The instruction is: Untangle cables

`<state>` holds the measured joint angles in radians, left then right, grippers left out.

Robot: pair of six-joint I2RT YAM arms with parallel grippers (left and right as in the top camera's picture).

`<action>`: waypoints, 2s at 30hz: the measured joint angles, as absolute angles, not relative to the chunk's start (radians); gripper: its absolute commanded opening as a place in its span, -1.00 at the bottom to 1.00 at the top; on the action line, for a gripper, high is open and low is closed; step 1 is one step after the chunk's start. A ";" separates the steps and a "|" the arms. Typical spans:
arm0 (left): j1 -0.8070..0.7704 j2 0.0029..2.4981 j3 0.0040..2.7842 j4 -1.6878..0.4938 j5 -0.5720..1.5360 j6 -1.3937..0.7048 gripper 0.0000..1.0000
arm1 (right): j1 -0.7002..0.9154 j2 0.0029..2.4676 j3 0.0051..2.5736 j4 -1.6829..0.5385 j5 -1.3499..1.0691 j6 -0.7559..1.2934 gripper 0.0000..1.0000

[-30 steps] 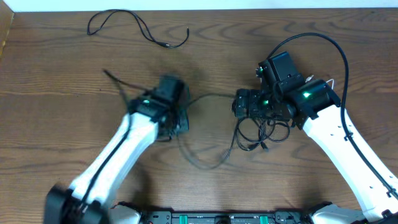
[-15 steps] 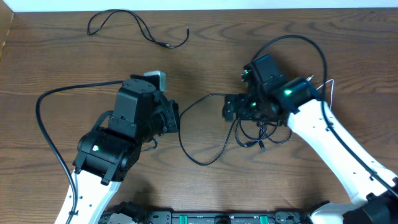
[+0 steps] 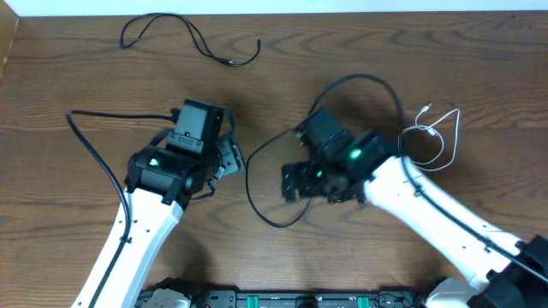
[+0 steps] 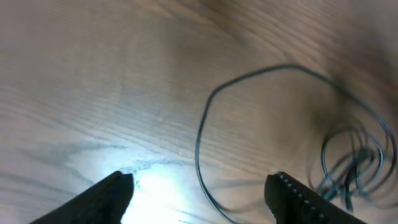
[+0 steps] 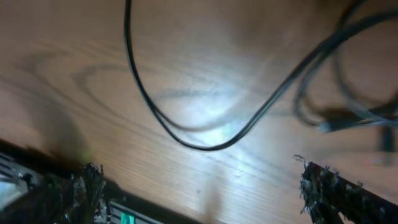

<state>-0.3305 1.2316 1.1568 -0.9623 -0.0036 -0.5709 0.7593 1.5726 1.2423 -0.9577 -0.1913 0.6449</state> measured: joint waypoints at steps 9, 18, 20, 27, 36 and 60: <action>-0.133 1.232 1.156 -1.025 0.001 -0.666 0.58 | 0.816 1.678 1.163 -0.873 -0.172 0.855 0.99; -0.047 1.232 1.156 -1.074 0.012 -0.681 0.57 | 0.850 1.839 1.162 -0.802 -0.192 0.953 0.00; -0.047 1.232 1.156 -1.075 0.014 -0.681 0.57 | 0.855 1.859 1.161 -0.783 -0.202 0.959 -0.64; -0.047 1.232 1.156 -1.110 0.030 -0.674 0.57 | 0.828 1.861 1.190 -0.784 -0.324 0.933 -0.98; -0.047 1.232 1.156 -1.114 0.205 -0.548 0.58 | 0.664 1.647 1.415 -0.776 -0.550 0.779 -0.97; -0.047 1.225 1.156 -0.892 0.683 -0.739 0.41 | 0.681 1.462 1.480 -0.848 -0.345 0.746 -0.98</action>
<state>-0.0475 1.2251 1.1564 -0.8917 0.6827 -0.7391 0.6807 1.4616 1.4799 -0.8482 -0.3450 0.7456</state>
